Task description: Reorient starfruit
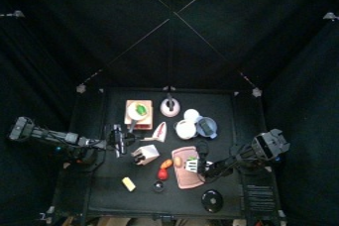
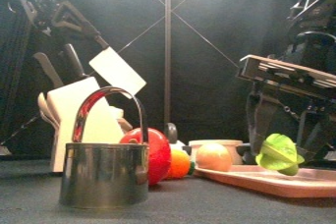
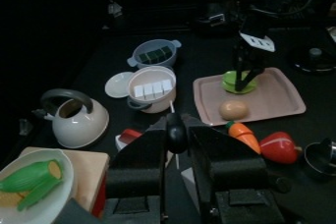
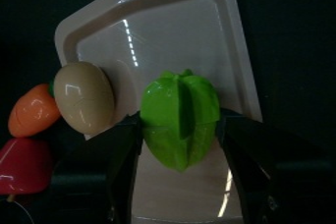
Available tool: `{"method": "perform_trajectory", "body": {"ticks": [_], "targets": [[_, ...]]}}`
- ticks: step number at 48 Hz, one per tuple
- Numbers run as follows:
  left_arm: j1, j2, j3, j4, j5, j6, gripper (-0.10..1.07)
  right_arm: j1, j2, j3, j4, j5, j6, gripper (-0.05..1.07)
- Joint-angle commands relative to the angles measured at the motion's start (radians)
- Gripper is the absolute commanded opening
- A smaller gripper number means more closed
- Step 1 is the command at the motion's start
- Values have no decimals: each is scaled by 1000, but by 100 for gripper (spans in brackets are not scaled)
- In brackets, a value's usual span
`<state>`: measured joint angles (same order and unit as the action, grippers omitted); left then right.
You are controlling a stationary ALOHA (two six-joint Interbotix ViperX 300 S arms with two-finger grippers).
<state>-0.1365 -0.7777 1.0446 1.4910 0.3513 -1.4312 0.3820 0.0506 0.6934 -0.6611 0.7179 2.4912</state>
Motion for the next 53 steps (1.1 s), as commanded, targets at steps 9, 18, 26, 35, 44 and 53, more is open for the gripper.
{"method": "perform_trajectory", "body": {"ticks": [9,18,26,35,44,53], "targets": [[2,2,-12,2,0,0,49,-5,-18,-28,2,5,0,100],[2,2,-12,0,0,0,49,-5,-20,-31,2,5,0,101],[3,2,-12,0,0,0,49,-3,-25,-32,2,5,-3,101],[3,3,-11,0,0,0,49,-2,-34,-34,2,18,-15,101],[3,2,-11,-2,0,0,49,2,-37,-34,8,23,-20,101],[2,2,-11,-11,0,-2,49,8,-69,-35,2,60,-25,101]]}}
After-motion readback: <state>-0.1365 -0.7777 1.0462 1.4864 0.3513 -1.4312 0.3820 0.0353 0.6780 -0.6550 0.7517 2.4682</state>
